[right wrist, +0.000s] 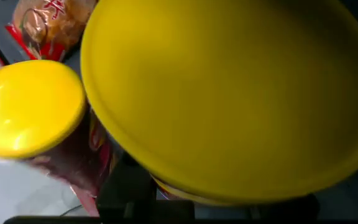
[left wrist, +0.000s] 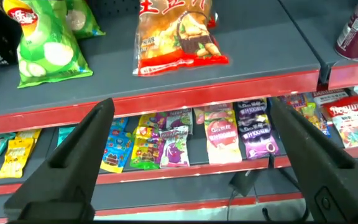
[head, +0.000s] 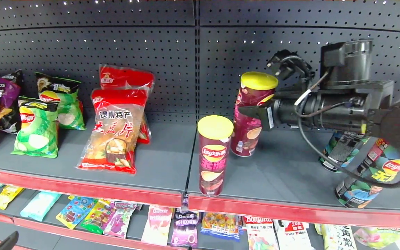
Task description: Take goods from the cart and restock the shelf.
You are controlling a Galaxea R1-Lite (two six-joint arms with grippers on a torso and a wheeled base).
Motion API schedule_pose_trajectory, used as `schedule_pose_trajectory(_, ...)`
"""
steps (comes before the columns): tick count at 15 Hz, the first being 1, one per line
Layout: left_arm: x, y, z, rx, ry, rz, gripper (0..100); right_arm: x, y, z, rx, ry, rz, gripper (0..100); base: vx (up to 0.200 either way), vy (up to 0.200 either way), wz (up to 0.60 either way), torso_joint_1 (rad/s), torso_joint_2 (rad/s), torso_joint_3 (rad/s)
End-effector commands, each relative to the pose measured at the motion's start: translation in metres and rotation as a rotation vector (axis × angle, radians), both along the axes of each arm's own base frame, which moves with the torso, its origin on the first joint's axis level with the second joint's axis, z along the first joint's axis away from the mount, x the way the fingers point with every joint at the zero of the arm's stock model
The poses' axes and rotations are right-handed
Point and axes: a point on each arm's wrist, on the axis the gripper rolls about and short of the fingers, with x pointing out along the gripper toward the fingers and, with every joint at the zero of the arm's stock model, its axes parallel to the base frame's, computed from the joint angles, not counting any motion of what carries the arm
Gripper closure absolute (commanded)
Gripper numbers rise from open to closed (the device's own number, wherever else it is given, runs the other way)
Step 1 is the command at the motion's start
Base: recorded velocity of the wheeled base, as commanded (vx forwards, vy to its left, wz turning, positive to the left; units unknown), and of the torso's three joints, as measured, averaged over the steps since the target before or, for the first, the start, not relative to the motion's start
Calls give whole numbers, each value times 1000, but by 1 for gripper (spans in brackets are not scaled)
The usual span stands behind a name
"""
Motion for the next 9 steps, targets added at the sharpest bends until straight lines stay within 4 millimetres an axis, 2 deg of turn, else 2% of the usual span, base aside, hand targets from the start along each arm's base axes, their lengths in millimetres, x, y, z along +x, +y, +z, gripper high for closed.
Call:
schedule_pose_trajectory(1,1,0,2,0,-1,1,0,32,14,-25,-15,42,-10,100,0,0,0,0,0,0)
schedule_pose_trajectory(5,2,0,6,-1,-4,1,0,61,32,-37,11,52,-16,100,0,0,0,0,0,0)
schedule_pose_trajectory(9,2,0,7,-3,-5,-1,0,77,42,-51,6,67,-14,100,0,0,0,0,0,0)
